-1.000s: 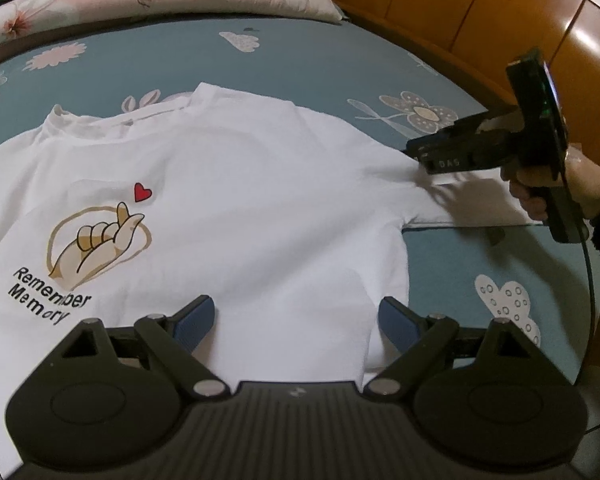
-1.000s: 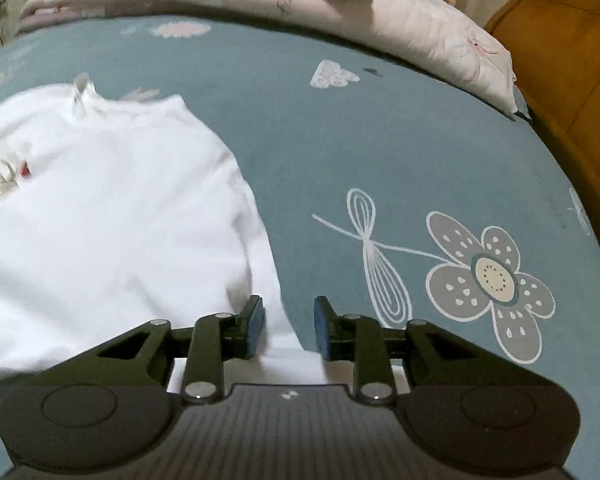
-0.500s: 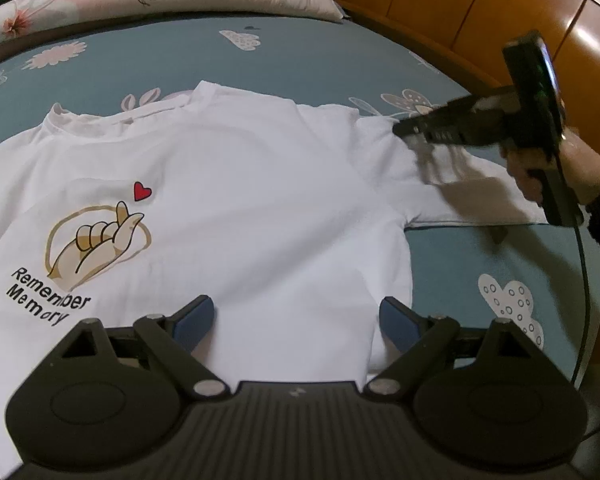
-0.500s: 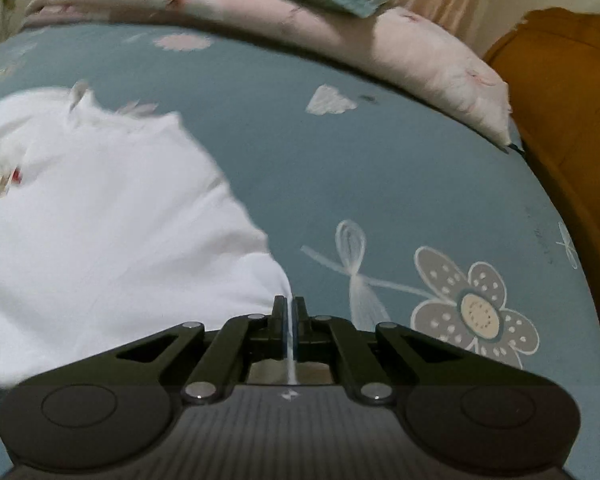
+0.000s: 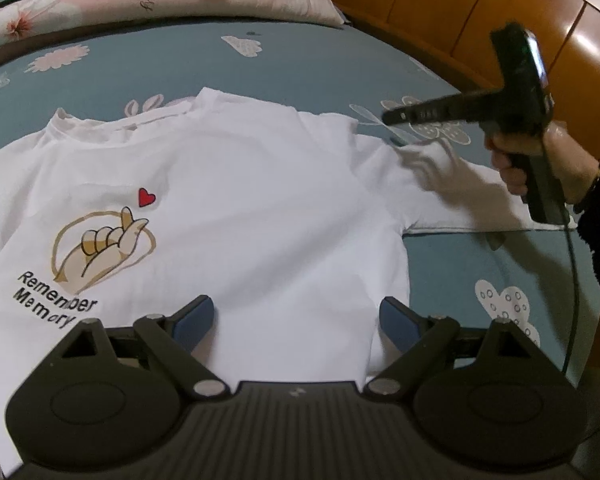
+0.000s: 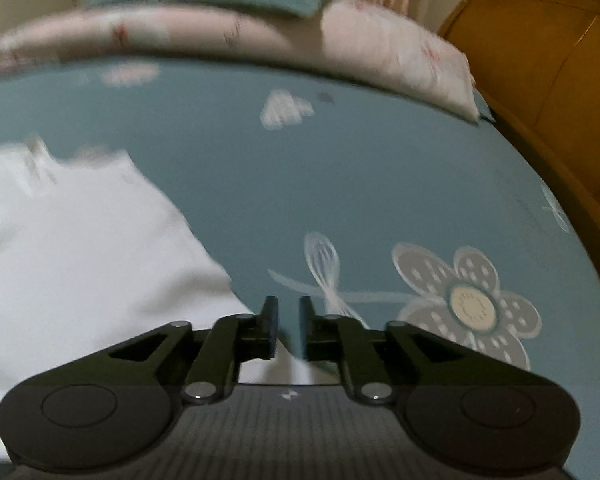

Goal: Fold clothes

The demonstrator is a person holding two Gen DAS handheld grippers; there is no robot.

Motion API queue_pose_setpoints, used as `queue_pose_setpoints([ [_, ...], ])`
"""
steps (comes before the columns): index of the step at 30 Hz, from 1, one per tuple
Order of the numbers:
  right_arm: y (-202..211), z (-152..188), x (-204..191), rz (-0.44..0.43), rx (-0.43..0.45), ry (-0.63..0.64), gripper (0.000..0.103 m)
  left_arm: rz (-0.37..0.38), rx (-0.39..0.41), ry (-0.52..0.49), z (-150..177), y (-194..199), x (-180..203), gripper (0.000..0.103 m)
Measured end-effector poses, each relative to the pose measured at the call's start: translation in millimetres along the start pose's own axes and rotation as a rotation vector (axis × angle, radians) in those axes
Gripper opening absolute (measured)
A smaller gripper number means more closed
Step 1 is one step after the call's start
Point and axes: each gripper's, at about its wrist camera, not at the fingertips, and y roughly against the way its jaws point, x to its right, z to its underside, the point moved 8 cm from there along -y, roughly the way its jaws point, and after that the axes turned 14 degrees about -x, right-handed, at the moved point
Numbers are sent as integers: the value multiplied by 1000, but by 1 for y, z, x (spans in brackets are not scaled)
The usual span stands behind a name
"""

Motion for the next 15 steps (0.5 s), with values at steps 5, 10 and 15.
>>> queue_pose_setpoints([
  [5,-11,-15,-29,-112,-33,31,21,5,11,0,-1,5,0,90],
  [10,-47,-17,-51,-9,-94,90,20,5,13,3,-2,6,-1,90],
  [15,-47,-30,-42,14,-93,30,21,-1,15,9,-1,7,-3,90],
])
